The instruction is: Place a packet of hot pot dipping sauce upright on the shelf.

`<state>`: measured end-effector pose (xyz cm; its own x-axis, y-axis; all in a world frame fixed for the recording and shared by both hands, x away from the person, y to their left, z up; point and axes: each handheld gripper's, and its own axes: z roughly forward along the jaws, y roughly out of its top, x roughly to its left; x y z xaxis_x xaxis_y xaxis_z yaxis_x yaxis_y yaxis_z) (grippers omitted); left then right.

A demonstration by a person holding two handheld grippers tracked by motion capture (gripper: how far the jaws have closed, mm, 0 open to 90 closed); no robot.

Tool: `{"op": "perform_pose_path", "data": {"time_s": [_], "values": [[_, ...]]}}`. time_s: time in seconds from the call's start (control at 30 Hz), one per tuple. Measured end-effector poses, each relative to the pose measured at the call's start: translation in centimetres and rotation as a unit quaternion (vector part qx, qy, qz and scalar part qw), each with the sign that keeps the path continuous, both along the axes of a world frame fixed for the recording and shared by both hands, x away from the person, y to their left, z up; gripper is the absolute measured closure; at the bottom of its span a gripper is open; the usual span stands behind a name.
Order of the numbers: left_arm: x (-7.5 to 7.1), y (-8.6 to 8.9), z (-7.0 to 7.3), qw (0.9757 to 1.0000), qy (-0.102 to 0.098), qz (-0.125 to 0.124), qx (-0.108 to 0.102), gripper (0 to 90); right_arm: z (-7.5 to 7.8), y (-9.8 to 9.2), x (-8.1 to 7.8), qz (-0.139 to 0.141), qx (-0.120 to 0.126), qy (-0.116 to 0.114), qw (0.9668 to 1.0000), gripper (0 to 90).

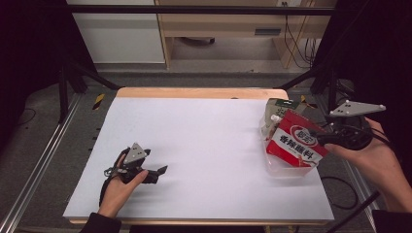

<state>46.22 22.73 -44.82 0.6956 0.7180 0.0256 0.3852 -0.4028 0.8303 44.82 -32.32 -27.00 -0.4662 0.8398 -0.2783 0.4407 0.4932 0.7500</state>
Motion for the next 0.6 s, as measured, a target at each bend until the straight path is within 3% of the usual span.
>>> {"op": "perform_pose_path", "data": {"time_s": [0.1, 0.3, 0.43, 0.6], "values": [[0.0, 0.1, 0.0, 1.0, 0.0, 0.001, 0.0, 9.7, 0.6, 2.0, -0.6, 0.015, 0.011, -0.027, 0.9995, 27.1], [0.0, 0.2, 0.1, 1.0, -0.001, 0.004, 0.002, 9.6, 0.0, 6.2, -1.5, 0.047, 0.023, -0.049, 0.9974, 22.7], [0.0, 0.3, 0.1, 1.0, -0.003, 0.007, 0.002, 9.2, -1.2, 8.8, -2.0, 0.067, 0.035, -0.05, 0.9959, 18.7], [0.0, 0.4, 0.0, 0.9999, -0.003, 0.012, 0.004, 8.5, -3.6, 12.1, -2.5, 0.087, 0.03, -0.042, 0.9949, 16.7]]}}
